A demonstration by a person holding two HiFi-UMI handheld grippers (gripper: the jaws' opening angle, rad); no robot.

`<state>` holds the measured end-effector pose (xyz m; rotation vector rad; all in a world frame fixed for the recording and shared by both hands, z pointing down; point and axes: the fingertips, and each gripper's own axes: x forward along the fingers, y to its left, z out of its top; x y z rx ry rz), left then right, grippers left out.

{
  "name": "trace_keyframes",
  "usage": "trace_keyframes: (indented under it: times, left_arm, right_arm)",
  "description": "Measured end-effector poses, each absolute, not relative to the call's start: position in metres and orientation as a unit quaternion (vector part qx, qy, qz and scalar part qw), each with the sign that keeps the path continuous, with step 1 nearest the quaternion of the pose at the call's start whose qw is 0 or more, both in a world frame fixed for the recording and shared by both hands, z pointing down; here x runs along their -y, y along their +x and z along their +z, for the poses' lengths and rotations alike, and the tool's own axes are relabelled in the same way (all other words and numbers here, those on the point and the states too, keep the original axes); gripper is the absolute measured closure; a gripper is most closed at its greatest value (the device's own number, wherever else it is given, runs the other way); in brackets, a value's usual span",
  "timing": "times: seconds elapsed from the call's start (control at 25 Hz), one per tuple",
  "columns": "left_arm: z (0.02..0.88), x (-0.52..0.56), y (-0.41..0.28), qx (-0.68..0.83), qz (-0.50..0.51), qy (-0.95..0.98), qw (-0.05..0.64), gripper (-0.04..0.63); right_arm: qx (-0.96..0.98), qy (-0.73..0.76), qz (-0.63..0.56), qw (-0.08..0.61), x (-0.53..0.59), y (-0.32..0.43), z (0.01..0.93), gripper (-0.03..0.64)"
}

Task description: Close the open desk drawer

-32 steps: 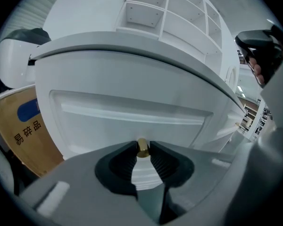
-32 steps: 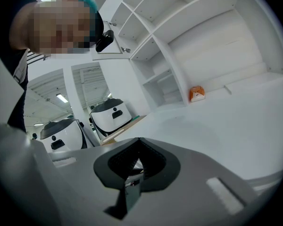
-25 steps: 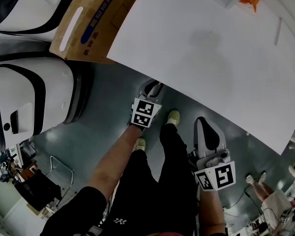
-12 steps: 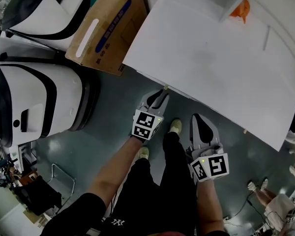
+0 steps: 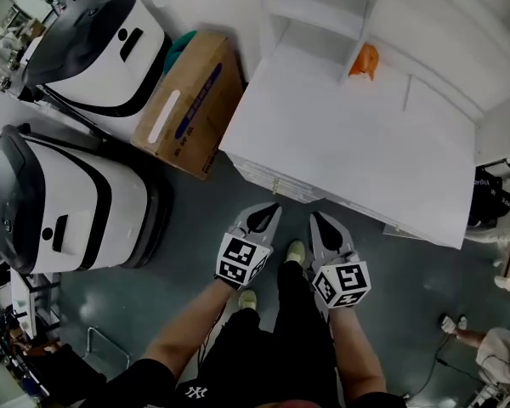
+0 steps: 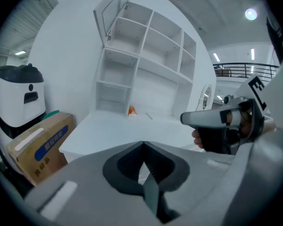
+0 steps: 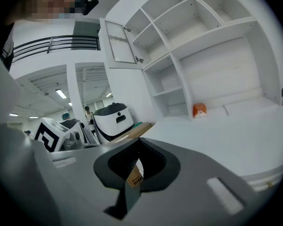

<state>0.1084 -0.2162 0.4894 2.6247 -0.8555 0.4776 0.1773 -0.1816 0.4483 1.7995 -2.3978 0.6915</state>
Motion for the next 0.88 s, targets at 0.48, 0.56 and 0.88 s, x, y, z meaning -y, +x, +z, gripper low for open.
trace_keyframes:
  times: [0.48, 0.56, 0.88]
  left_arm:
    - [0.365, 0.166, 0.08, 0.284, 0.113, 0.935, 0.178, 0.595]
    - [0.349, 0.16, 0.077, 0.28, 0.109, 0.939, 0.168, 0.595]
    - [0.294, 0.138, 0.065, 0.271, 0.092, 0.947, 0.148, 0.595]
  right_arm:
    - [0.789, 0.587, 0.18, 0.024, 0.142, 0.138, 0.36, 0.595]
    - [0.789, 0.59, 0.168, 0.018, 0.138, 0.135, 0.343, 0.595]
    - [0.787, 0.601, 0.137, 0.005, 0.113, 0.126, 0.292, 0.595]
